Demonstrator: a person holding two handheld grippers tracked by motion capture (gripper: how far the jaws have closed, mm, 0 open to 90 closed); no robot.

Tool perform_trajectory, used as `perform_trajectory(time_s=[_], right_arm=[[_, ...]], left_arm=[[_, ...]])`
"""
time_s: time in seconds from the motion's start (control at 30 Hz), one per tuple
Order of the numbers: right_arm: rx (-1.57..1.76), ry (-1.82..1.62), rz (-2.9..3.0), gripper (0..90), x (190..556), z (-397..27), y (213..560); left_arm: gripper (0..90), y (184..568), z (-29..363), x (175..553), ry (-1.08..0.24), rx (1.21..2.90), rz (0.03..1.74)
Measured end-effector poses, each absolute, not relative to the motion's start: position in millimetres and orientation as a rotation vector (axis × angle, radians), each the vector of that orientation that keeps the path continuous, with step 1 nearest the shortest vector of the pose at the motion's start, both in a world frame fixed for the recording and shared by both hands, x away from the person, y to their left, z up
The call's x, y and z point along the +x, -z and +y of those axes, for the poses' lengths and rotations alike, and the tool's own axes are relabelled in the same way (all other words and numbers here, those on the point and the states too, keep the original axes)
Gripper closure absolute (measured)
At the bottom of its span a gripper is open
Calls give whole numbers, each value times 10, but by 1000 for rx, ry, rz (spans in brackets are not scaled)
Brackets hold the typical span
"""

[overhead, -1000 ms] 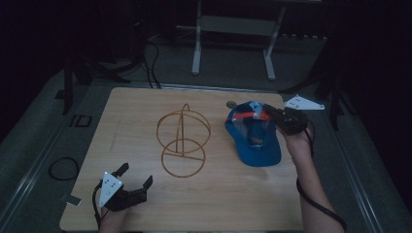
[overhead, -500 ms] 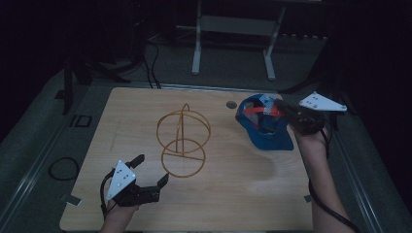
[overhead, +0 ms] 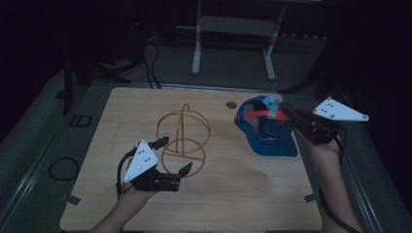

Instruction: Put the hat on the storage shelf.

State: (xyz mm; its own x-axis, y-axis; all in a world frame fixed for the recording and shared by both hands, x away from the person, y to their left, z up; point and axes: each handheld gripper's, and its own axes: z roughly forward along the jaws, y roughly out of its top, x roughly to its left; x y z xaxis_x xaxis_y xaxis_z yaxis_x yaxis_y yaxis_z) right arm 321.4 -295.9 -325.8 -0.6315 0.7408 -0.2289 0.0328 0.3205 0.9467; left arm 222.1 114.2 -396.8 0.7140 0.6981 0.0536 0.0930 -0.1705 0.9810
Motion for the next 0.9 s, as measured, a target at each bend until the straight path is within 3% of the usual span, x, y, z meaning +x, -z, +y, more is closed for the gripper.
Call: perform_trajectory(time_s=[0.3,0.63,0.9], right_arm=[[607,-1372,1933,900,2983,-2943,3067],[506,-1431,1959,900,2747,-2900,2892],[408,-1443,1987,900,2574,-2769,2743]], left_arm=[[66,3731,814,2444,-576,1727,578],[77,3730,506,2681,-495,1764,596],[146,3685,350,2804,-495,1784,609]])
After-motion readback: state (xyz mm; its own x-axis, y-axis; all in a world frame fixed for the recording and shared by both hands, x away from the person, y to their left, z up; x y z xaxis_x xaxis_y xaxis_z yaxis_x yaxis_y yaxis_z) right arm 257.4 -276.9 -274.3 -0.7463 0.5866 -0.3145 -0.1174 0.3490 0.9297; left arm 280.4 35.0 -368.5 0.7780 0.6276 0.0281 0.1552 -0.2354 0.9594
